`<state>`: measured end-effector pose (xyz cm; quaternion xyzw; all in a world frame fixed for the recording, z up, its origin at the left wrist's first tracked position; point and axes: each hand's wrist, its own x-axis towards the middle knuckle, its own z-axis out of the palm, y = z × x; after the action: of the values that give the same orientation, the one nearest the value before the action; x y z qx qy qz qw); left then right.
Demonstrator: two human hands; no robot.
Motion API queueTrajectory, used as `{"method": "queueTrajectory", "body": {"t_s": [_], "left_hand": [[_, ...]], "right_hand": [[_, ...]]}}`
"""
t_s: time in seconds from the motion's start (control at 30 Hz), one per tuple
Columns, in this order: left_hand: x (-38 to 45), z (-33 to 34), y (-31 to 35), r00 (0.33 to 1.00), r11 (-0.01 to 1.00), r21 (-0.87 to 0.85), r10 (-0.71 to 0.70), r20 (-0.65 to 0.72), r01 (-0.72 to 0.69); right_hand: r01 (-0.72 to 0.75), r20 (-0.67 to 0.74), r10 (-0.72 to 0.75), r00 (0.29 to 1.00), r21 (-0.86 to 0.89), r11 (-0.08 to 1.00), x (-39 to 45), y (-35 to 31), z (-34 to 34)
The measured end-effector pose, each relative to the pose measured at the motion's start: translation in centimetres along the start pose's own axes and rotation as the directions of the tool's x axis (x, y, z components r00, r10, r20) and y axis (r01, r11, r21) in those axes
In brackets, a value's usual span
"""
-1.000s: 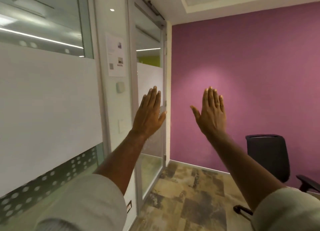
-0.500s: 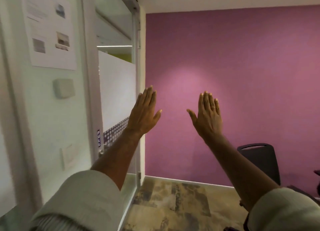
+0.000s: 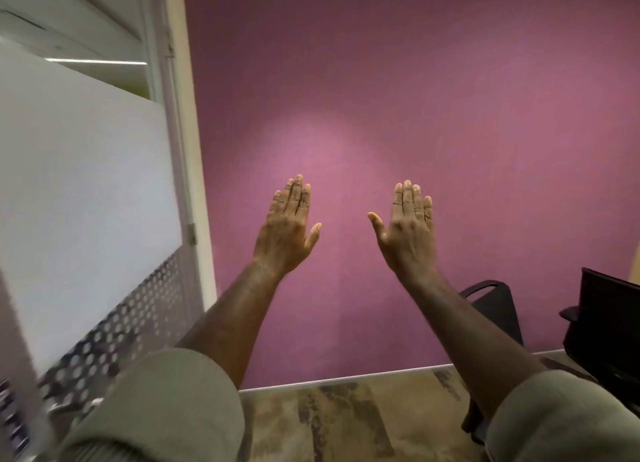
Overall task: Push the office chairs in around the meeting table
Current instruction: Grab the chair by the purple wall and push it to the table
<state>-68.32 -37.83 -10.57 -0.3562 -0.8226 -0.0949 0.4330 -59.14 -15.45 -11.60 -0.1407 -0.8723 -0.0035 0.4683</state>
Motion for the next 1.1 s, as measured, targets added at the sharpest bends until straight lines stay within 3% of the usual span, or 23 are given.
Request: {"method": "queueTrajectory", "body": {"t_s": [0.37,0.7,0.9,1.1], "left_hand": [[19.9,23.9,-4.4,0.993,0.985,-0.129,0.115,-0.035,-0.118],[33.2,44.8,-3.0,0.989,0.924,-0.353,0.146,-0.037,-0.15],[41.0,59.4,2.1,0.953,0.763,-0.575,0.278,-0.123,-0.297],[48.6,70.7,7.8,0.858,0.525,-0.723,0.479,-0.185,-0.449]], "right_hand": [[-0.116,-0.016,0.115,0.993,-0.111,0.987,14.9,12.5,21.3],[-0.222,-0.038,0.221,0.975,-0.288,0.931,24.3,23.7,33.7],[-0.336,-0.061,0.352,0.934,-0.486,0.807,25.5,33.0,40.3],[-0.569,-0.197,0.59,0.783,-0.609,0.552,25.2,39.4,42.9]]}}
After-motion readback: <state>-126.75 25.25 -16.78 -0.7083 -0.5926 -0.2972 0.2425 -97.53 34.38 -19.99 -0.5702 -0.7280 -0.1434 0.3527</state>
